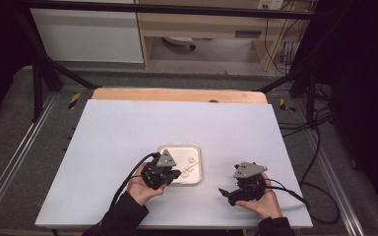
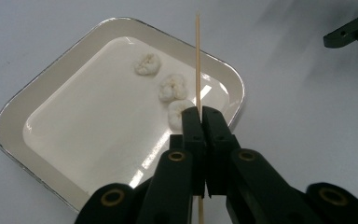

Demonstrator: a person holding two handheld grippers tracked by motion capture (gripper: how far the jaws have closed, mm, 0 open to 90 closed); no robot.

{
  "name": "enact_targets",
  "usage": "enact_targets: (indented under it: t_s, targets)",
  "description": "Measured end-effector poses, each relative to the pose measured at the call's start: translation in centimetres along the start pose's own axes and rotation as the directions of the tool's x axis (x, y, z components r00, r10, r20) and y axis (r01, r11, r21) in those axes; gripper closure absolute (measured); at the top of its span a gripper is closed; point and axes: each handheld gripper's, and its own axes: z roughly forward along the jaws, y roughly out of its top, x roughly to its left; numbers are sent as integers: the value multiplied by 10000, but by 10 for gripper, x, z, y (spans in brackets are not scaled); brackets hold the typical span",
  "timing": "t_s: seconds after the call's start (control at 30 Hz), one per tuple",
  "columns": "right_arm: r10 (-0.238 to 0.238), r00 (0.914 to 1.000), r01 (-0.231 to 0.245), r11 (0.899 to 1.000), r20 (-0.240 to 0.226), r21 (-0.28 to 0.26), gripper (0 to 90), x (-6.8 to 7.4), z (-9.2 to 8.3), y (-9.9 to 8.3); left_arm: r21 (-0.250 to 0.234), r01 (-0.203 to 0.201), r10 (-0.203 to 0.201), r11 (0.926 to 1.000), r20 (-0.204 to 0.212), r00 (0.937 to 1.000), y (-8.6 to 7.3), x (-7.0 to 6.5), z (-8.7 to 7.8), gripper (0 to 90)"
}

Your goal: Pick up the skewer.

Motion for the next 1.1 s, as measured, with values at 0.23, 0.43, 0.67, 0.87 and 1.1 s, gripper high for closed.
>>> enact_targets:
  t_s: [0.23,0.43,0.67,0.87,1.1]
  targets:
    - [-1207,9925,1203,9924,165,277,69,9,1,16,349,-526,520,9980,162,9985,7,-5,2,886]
    - [-2002,9795,1995,9795,246,290,103,14,1,27,529,-870,852,9948,342,9958,15,-10,5,886]
    - [-3143,9491,3137,9491,205,276,193,23,3,38,761,-1223,1181,9896,575,9913,25,-18,10,886]
    - [-3936,9193,3935,9189,-24,291,286,28,6,42,948,-1527,1451,9837,821,9860,33,-24,18,886]
    - [-4730,8809,4732,8802,-156,368,390,28,8,40,1154,-1878,1763,9754,1034,9789,43,-34,28,886]
